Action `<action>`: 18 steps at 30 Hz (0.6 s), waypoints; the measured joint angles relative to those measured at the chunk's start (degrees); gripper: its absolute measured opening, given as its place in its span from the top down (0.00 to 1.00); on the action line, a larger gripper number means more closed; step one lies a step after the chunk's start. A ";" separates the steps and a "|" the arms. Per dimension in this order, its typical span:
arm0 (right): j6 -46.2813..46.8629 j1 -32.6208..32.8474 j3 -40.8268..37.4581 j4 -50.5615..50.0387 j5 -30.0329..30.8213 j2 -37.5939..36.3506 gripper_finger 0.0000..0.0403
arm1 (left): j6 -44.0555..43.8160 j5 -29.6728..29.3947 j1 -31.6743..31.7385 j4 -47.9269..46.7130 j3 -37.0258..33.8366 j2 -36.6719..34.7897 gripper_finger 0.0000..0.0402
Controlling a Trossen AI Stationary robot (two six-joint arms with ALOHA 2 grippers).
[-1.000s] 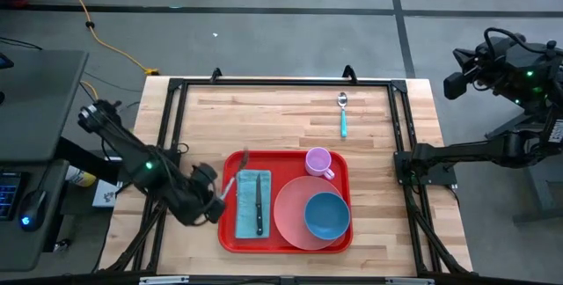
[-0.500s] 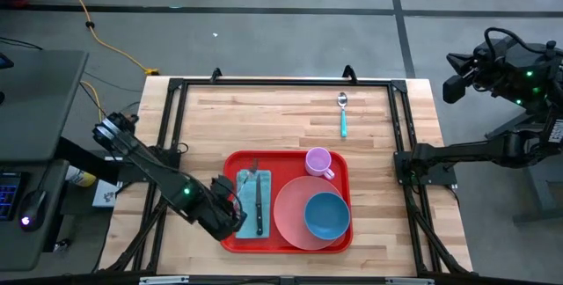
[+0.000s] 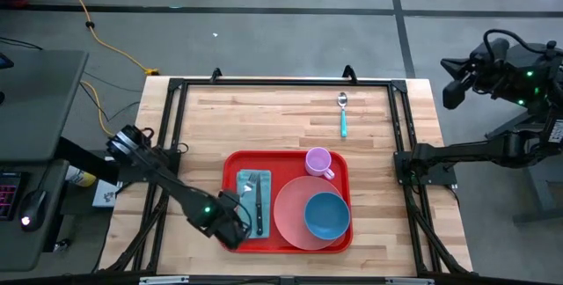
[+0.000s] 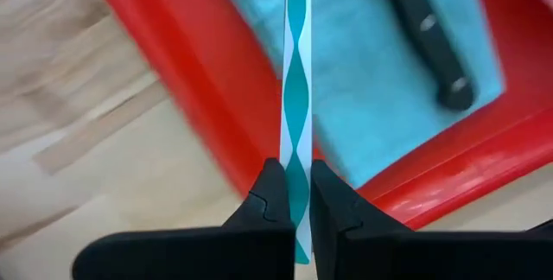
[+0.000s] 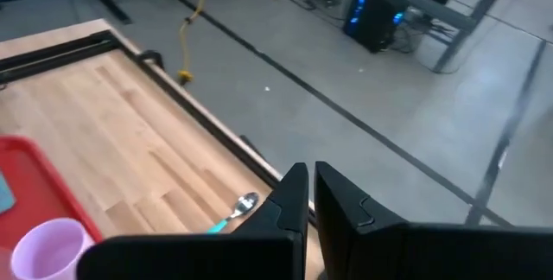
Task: Set up tray
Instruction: Put the blue fork on the blue napkin to the left side of the black knife on the red serving tray
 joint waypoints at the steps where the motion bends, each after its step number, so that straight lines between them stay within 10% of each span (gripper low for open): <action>1: -0.56 0.00 0.00 0.03 -0.57 0.00 1.00 | 0.00 0.00 0.70 0.75 0.00 0.09 0.91; 18: -11.56 0.00 -0.02 1.15 -13.51 -2.54 1.00 | 0.10 -3.84 11.80 3.39 0.04 0.99 0.91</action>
